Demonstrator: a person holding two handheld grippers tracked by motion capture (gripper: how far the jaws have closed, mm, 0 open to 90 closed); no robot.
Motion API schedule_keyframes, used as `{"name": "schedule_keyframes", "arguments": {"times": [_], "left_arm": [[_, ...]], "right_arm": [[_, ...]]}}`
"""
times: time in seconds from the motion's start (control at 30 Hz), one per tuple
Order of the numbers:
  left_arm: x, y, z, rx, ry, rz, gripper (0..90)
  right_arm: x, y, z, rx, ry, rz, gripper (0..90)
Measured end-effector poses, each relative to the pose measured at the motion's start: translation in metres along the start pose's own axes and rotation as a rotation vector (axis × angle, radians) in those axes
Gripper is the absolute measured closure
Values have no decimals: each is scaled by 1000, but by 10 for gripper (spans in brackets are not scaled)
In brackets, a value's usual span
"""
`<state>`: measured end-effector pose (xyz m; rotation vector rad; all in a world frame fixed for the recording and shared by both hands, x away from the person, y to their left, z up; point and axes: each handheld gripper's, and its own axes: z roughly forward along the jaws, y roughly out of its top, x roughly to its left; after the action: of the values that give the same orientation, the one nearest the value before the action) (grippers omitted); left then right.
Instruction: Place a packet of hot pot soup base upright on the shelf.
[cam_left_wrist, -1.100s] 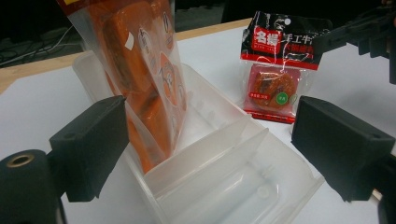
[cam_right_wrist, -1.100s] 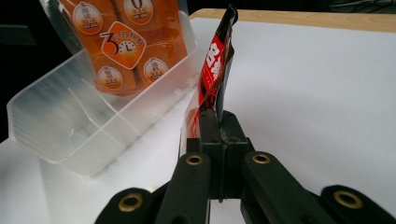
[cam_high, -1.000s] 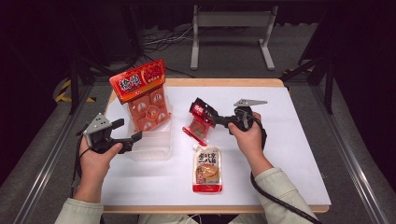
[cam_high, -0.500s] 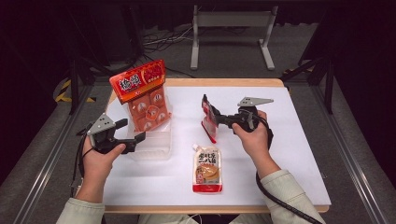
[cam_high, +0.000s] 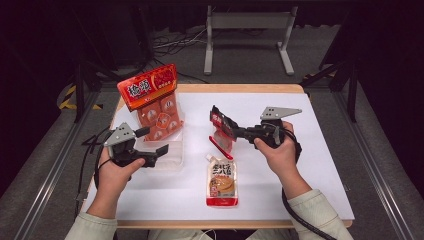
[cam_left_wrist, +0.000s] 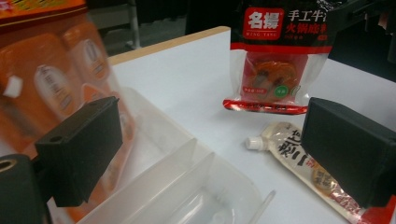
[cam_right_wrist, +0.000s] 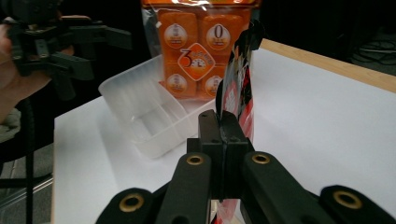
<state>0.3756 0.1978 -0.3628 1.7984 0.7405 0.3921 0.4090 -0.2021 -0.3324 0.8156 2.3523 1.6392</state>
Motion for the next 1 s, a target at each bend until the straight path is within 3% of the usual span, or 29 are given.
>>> {"name": "schedule_keyframes", "arguments": {"times": [0.17, 0.5, 0.77, 1.0], "left_arm": [[-10, 2, 7, 17, -28, 45, 53], [-25, 7, 20, 22, -114, 70, 47], [-37, 11, 33, 6, -168, 87, 49], [-43, 11, 42, 21, -205, 107, 49]], "right_arm": [[14, 3, -7, 14, 28, -48, 900], [38, 1, -16, -3, 97, -105, 900], [47, 3, -17, -1, 118, -136, 900], [55, 3, -16, 12, 144, -163, 900]]}}
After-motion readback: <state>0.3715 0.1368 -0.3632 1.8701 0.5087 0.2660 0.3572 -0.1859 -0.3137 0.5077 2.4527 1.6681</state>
